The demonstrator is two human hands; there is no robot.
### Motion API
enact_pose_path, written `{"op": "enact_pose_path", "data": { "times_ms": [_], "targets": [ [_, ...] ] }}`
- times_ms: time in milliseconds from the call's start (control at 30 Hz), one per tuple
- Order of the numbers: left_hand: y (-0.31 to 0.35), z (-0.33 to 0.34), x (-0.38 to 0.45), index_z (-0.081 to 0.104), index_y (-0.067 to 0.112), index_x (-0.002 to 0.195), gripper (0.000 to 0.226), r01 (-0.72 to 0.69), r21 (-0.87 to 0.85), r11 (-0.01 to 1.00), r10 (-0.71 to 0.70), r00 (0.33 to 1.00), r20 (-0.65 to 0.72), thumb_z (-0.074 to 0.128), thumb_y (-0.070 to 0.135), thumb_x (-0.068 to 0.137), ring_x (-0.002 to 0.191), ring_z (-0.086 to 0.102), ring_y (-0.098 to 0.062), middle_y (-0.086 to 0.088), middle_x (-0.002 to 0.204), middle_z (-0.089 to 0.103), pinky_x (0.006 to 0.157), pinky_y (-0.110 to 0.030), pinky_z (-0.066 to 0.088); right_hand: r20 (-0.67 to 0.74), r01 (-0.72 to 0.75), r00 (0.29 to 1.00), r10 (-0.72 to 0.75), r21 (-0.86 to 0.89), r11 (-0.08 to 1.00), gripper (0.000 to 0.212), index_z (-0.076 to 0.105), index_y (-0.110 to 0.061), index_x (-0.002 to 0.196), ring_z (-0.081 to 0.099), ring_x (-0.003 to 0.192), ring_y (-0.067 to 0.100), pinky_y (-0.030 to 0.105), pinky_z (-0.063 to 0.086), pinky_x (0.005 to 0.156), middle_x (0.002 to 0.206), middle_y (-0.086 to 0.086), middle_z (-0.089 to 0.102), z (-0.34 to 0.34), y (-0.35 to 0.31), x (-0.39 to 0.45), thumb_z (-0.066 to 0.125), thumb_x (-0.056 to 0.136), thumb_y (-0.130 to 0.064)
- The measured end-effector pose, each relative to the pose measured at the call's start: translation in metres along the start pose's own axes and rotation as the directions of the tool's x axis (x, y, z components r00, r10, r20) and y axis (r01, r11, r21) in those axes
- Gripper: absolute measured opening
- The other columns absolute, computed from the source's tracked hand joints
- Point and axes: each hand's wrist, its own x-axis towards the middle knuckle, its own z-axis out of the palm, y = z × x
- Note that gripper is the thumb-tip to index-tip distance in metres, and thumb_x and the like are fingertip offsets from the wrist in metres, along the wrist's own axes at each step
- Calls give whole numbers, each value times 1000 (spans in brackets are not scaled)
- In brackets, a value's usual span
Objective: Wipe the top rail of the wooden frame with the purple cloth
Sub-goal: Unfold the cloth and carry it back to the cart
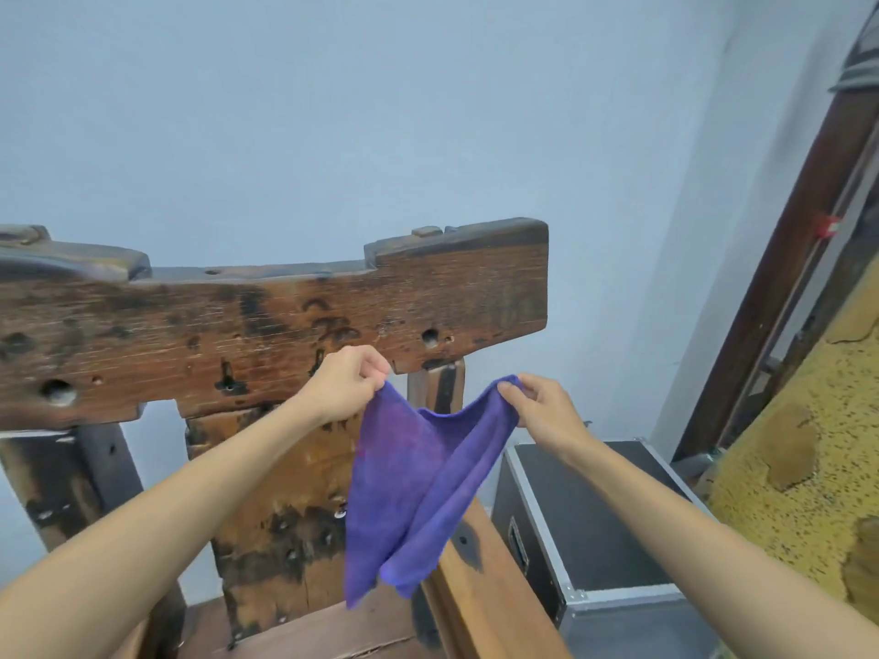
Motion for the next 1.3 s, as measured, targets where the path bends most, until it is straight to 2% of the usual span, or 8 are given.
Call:
{"op": "enact_pose_path", "data": {
  "times_ms": [167, 334, 534, 700, 867, 1001, 1167, 1301],
  "targets": [
    [-27, -30, 7, 59, 17, 123, 37, -54, 363, 930, 39, 998, 49, 44, 1, 93, 108, 59, -32, -6, 106, 56, 84, -38, 46, -132, 3, 991, 0, 26, 1000, 32, 60, 7, 95, 56, 81, 24, 59, 56, 86, 95, 29, 64, -28, -5, 6, 50, 105, -22],
    [-47, -52, 5, 61, 19, 124, 42, -24, 520, 854, 24, 1000, 7, 45, 5, 87, 110, 60, -42, -13, 117, 52, 90, -49, 51, -305, -30, 952, 31, 7, 1000, 30, 67, -5, 92, 56, 85, 23, 39, 45, 79, 90, 14, 68, -53, 4, 14, 52, 103, -28],
    [-27, -52, 10, 63, 22, 109, 30, -89, 461, 883, 134, 989, -66, 47, 8, 88, 104, 59, -41, -7, 110, 52, 87, -51, 49, -393, -47, 919, 31, -33, 998, 28, 69, -9, 90, 56, 82, 21, 36, 43, 74, 94, 15, 72, -60, 9, 13, 53, 102, -29],
    [-22, -53, 16, 66, 24, 110, 30, -152, 467, 871, 219, 972, -91, 44, 13, 92, 95, 61, -39, -3, 107, 52, 87, -51, 51, -421, -8, 907, 1, -15, 1000, 16, 70, -32, 93, 63, 90, 13, 29, 43, 81, 88, -19, 70, -75, 11, 1, 58, 101, -28],
    [-9, -31, 23, 67, 25, 107, 22, -157, 404, 901, 250, 950, -187, 49, 22, 94, 90, 62, -33, 1, 103, 53, 79, -45, 50, -419, -39, 906, 52, 39, 998, 16, 72, -21, 103, 63, 71, 16, 30, 52, 61, 93, 7, 73, -95, 20, -16, 56, 102, -24],
    [10, 1, 24, 67, 25, 100, 17, -171, 357, 918, 258, 943, -212, 52, 24, 92, 88, 62, -29, 3, 96, 57, 75, -41, 50, -459, -63, 885, 83, 58, 996, 17, 72, -16, 108, 60, 56, 4, 20, 49, 44, 79, 9, 71, -116, 39, -36, 56, 103, -22],
    [43, 56, 33, 66, 24, 90, 21, -223, 146, 964, 241, 962, -127, 48, 15, 93, 49, 64, -11, 6, 69, 69, 68, -35, 55, -501, -110, 856, 127, 64, 992, 17, 72, -15, 103, 59, 46, 9, 22, 47, 43, 57, 5, 67, -159, 71, -72, 58, 102, -23],
    [79, 111, 39, 70, 22, 93, 22, -206, -54, 977, 195, 967, -162, 50, 14, 96, 42, 60, -8, 6, 68, 70, 66, -28, 51, -554, -138, 818, 153, 69, 988, 16, 70, -18, 98, 63, 46, 14, 25, 53, 49, 55, 5, 68, -195, 93, -103, 55, 103, -24]
  ]
}}
